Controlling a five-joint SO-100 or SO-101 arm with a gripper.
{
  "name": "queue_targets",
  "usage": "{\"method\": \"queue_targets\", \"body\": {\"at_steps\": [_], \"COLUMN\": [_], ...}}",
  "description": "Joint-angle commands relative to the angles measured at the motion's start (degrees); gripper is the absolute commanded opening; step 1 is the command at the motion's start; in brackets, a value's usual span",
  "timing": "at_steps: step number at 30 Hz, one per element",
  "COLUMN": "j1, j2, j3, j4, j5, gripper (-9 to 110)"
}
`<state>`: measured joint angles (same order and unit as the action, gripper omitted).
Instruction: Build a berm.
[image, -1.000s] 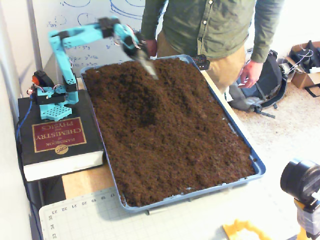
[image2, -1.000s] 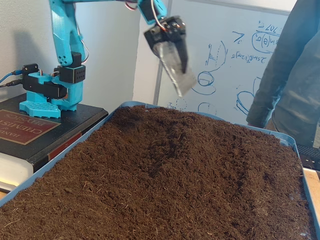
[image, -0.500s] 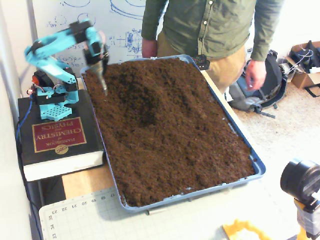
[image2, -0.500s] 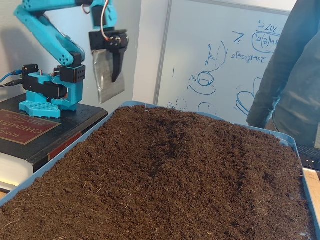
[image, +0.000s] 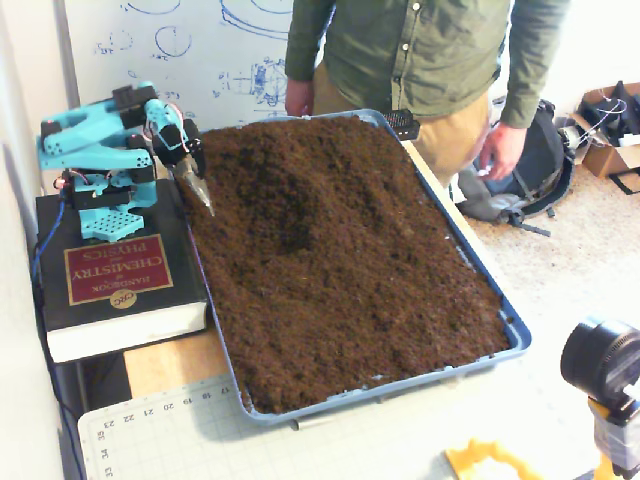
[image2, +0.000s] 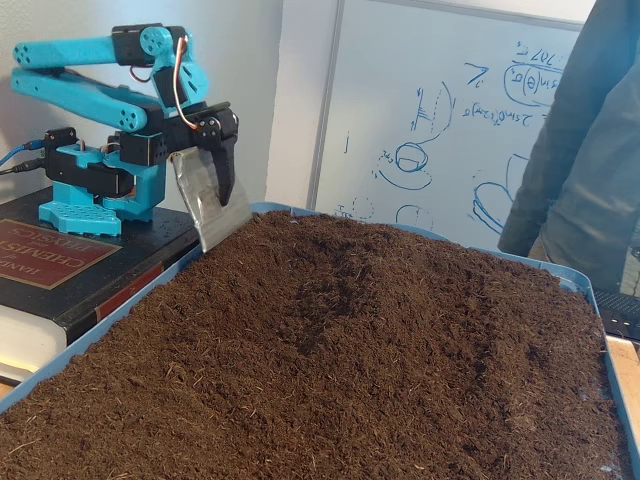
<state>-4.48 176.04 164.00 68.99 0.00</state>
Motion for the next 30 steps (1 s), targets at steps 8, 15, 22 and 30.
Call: {"method": "queue_targets", "body": {"at_steps": [8,15,22,30], "j1": [-0.09,0.35,-0.26,-0.18], "j2": [8.79,16.52,16.44,16.17], "j3": [7.21,16.0,15.91,15.91], "j4": [-1.41,-1.41,-1.41,-1.41], "j5": [-0.62,-0.62,-0.62,-0.44], "gripper": [1,1,1,1]}}
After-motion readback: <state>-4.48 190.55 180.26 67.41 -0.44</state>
